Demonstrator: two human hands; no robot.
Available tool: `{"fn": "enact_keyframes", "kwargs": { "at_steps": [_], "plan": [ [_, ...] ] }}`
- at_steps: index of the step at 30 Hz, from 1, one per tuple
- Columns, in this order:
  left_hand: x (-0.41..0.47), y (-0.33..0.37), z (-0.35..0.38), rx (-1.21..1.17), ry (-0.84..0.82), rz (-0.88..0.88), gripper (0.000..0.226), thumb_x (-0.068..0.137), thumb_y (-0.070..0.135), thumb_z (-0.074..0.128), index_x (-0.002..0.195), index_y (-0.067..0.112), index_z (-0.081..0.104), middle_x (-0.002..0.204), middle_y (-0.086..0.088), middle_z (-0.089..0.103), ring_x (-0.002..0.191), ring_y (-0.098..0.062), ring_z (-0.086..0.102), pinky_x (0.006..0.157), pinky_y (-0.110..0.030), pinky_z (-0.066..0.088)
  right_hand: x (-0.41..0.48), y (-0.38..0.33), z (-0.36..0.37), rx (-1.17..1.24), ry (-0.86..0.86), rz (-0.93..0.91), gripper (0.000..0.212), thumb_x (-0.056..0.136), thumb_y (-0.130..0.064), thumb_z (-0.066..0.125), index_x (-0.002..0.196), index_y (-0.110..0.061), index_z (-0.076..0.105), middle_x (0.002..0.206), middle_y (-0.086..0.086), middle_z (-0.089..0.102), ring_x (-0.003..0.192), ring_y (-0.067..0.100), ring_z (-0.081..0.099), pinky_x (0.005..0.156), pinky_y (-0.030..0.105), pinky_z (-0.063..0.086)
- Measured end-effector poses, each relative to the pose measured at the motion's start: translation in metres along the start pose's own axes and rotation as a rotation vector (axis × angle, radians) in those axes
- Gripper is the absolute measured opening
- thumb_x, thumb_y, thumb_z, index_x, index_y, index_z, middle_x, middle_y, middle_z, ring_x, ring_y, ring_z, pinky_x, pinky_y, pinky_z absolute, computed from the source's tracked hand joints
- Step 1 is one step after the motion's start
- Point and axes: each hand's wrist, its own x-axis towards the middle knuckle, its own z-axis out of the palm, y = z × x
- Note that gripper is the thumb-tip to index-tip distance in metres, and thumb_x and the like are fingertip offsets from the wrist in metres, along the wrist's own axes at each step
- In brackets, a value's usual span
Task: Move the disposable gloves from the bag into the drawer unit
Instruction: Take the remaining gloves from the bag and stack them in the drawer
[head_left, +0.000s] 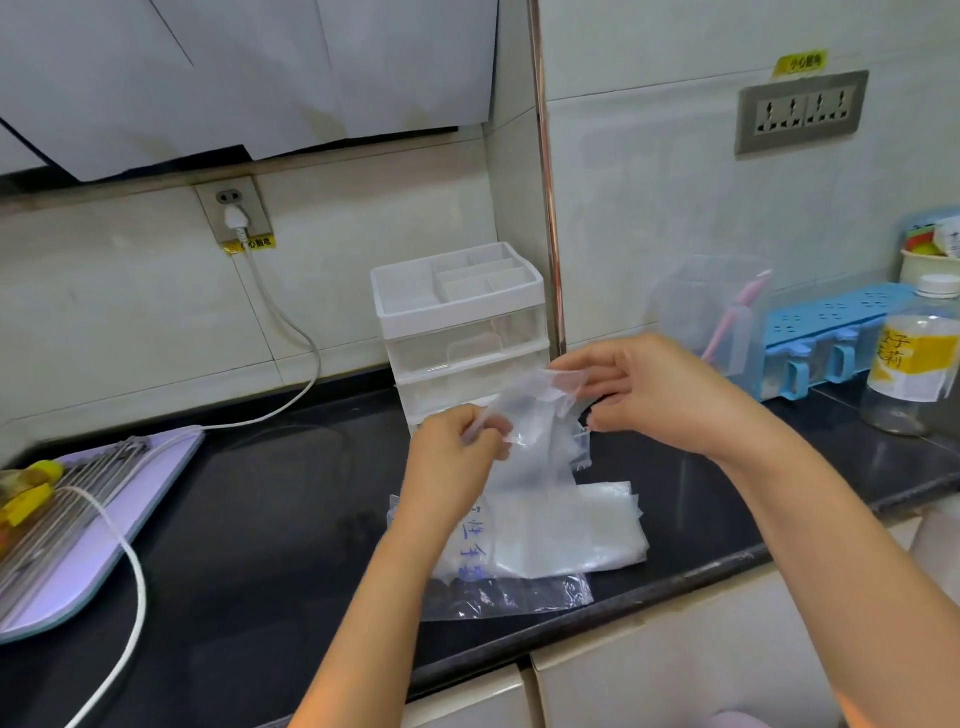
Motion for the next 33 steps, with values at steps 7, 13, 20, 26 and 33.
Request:
{"fn": "enact_keyframes", "kwargs": {
  "at_steps": [7,13,20,26,33],
  "plan": [
    [0.05,-0.017,-0.028,-0.156,-0.18,-0.196,0.037,0.086,0.028,0.068,0.083,-0.009,0.066,0.068,-0.019,0.061,0.065,-0.02,0.053,0.072,-0.033,0.046,0.036,0.02,0.01,0.054,0.078,0.063,0.015,0.076,-0.021,0.08,0.088,-0.024,0.071,0.078,-0.002,0.074,0.063,-0.003,0.064,0.064,0.018,0.052],
    [0.09,-0.031,-0.043,-0.064,-0.246,-0.301,0.036,0.078,0.029,0.077,0.097,-0.001,0.072,0.095,-0.017,0.073,0.083,-0.028,0.064,0.086,-0.04,0.05,0.074,0.038,0.02,-0.041,0.205,0.117,0.029,0.084,-0.036,0.069,0.076,-0.008,0.07,0.07,0.002,0.061,0.061,0.003,0.052,0.055,0.013,0.035],
    [0.115,-0.047,-0.029,0.044,-0.227,-0.372,0.028,0.081,0.027,0.074,0.075,0.003,0.062,0.072,-0.016,0.061,0.062,-0.022,0.05,0.063,-0.033,0.044,0.103,0.063,0.031,0.083,-0.027,0.271,0.043,0.072,-0.043,0.079,0.104,-0.02,0.062,0.098,-0.006,0.059,0.078,0.007,0.056,0.064,0.021,0.046],
    [0.125,-0.055,-0.015,0.152,-0.265,-0.45,0.028,0.087,0.021,0.068,0.065,0.008,0.058,0.041,0.002,0.049,0.035,-0.007,0.043,0.045,-0.018,0.036,0.116,0.083,0.043,-0.125,-0.151,0.331,0.056,0.075,-0.018,0.08,0.125,-0.02,0.056,0.126,0.002,0.057,0.075,0.012,0.061,0.068,0.027,0.053],
    [0.129,-0.069,-0.008,0.43,-0.009,-0.174,0.016,0.08,0.012,0.065,0.066,0.007,0.062,0.059,-0.005,0.055,0.056,-0.019,0.046,0.056,-0.024,0.04,0.124,0.091,0.053,-0.12,0.004,0.362,0.027,0.089,-0.029,0.065,0.076,-0.005,0.066,0.062,0.002,0.058,0.055,0.011,0.053,0.056,0.021,0.041]
  ]
}}
